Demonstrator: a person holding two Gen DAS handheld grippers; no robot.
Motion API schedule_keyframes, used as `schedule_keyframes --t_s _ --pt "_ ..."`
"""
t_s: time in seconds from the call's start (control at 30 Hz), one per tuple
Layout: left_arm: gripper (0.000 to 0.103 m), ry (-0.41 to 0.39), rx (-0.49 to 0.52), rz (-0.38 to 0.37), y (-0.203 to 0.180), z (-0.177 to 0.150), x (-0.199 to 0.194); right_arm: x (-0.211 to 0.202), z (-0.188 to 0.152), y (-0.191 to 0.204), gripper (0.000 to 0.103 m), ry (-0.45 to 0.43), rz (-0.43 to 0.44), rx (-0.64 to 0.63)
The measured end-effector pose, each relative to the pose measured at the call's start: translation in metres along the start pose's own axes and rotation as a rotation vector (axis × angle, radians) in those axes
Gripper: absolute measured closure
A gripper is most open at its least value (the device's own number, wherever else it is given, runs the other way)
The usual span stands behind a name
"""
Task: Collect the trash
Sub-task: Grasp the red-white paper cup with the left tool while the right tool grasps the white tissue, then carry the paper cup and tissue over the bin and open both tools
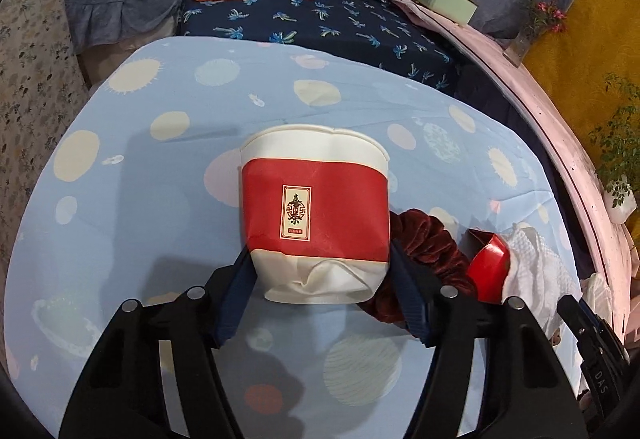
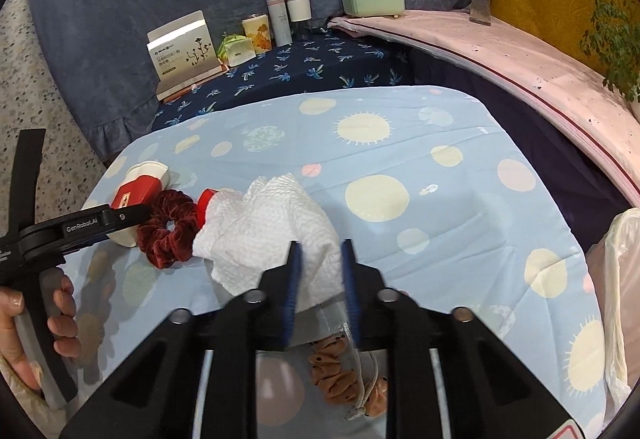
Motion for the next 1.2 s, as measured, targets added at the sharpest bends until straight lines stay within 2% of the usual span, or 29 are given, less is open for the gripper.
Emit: schedule_keyframes --t_s 0.1,0.3,0.5,0.83,1.2 --pt "0.042 -0.018 0.011 0.004 -0.004 0.000 -0.008 -0.008 0.003 -0.001 0.096 -0.020 0.005 0.001" --pt "0.042 -0.066 0.030 0.006 -0.017 0.003 -0.035 -0.043 0.018 -0.003 0.097 -0.101 0.015 0.005" --pt "0.042 -0.118 0.065 -0.031 -0.049 0.006 -0.071 -0.083 0.037 -0.014 0.097 -0.180 0.011 0.026" --pt "0.042 -0.155 0.169 -0.107 -0.130 -0.008 -0.111 -0.149 0.046 -0.058 0.097 -0.278 -0.032 0.069" --pt "0.042 -0.135 0.300 -0.202 -0.226 -0.045 -0.130 -0.201 0.036 -0.120 0.097 -0.345 -0.108 0.130"
Point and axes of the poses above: each gripper's, at about its wrist camera, not at the fingertips, and x roughly the way its jaws point, y to its left, z to its top, the point moved 1 cm from there along x, roughly the way its jaws point, and after that the axes turned 5 degrees about -y, right-handed, at the moved point
